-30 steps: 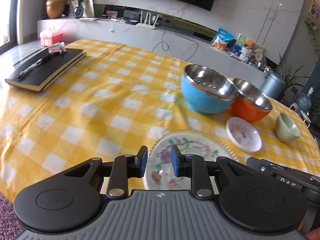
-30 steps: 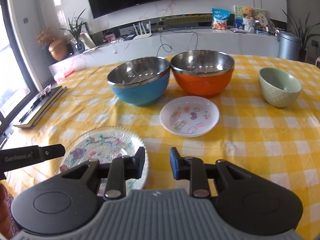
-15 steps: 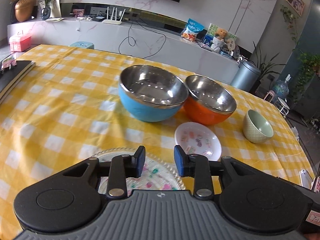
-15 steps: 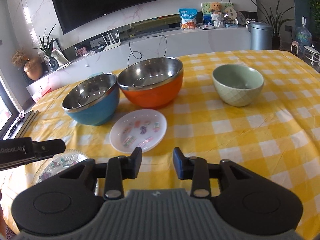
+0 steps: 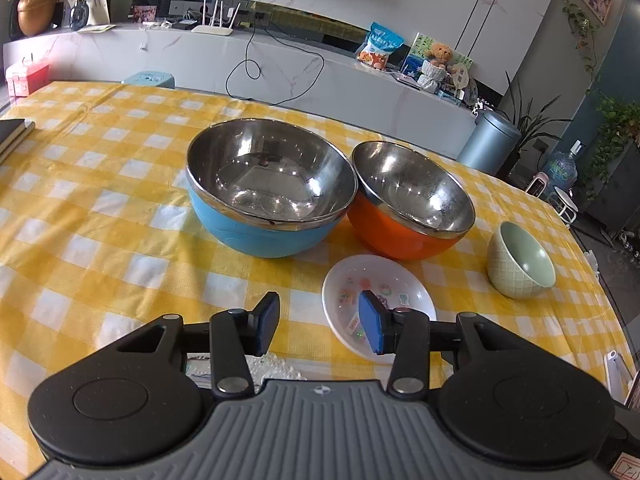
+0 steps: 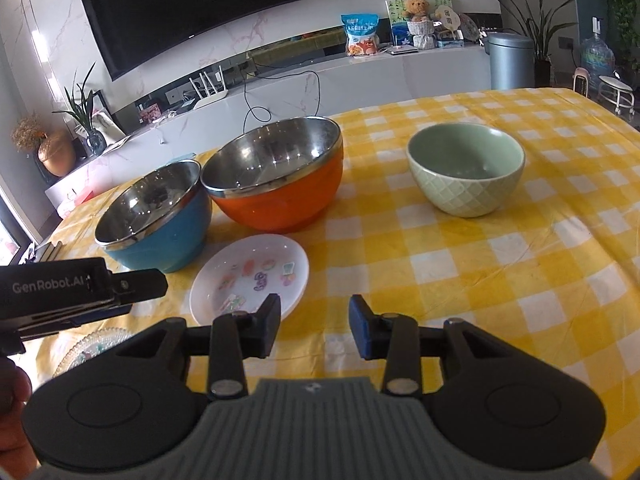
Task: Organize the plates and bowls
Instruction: 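Move the left gripper to the small white sticker plate, then grasp the sticker plate rim with the left gripper and lift it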
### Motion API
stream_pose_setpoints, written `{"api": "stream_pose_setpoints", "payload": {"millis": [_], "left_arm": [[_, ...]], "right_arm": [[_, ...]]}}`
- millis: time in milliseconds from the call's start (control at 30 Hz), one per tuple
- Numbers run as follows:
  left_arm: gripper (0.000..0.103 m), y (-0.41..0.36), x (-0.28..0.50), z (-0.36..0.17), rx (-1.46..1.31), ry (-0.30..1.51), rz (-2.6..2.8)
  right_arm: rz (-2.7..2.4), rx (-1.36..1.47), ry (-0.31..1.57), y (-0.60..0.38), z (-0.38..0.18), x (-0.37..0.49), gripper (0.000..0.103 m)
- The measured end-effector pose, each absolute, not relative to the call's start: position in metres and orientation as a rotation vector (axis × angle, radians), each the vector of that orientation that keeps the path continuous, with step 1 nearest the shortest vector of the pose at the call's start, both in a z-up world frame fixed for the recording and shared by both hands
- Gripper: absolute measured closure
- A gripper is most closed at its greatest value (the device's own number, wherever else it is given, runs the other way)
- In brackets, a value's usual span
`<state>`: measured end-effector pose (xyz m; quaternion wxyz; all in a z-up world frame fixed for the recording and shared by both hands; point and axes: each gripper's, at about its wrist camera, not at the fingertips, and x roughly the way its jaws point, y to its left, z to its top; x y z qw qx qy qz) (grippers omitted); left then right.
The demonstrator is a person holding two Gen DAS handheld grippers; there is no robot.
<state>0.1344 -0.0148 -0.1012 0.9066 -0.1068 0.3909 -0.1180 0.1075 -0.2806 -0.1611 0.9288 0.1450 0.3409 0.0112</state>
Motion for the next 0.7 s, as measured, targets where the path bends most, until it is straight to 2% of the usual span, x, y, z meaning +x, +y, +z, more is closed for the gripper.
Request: {"api": "stream_pose_setpoints", "payload": {"millis": [267,433,700], "left_arm": [[0.052,-0.018,0.150,-0.114,-0.242,0.839,-0.237],[0.054,-0.020,0.157,-0.122,-0.253,0.856,-0.233],[0.076,-0.030,0.162,-0.129,-0.224,0.855,-0.251]], "right_arm": [[0.023,0.335,0.710,-0.283,-0.169,0.124,0.067],[0.033,0.358,0.718,-0.282,-0.175,0.135,0.074],[0.019,0.367,0.721,-0.283,-0.179,0.146,0.086]]}}
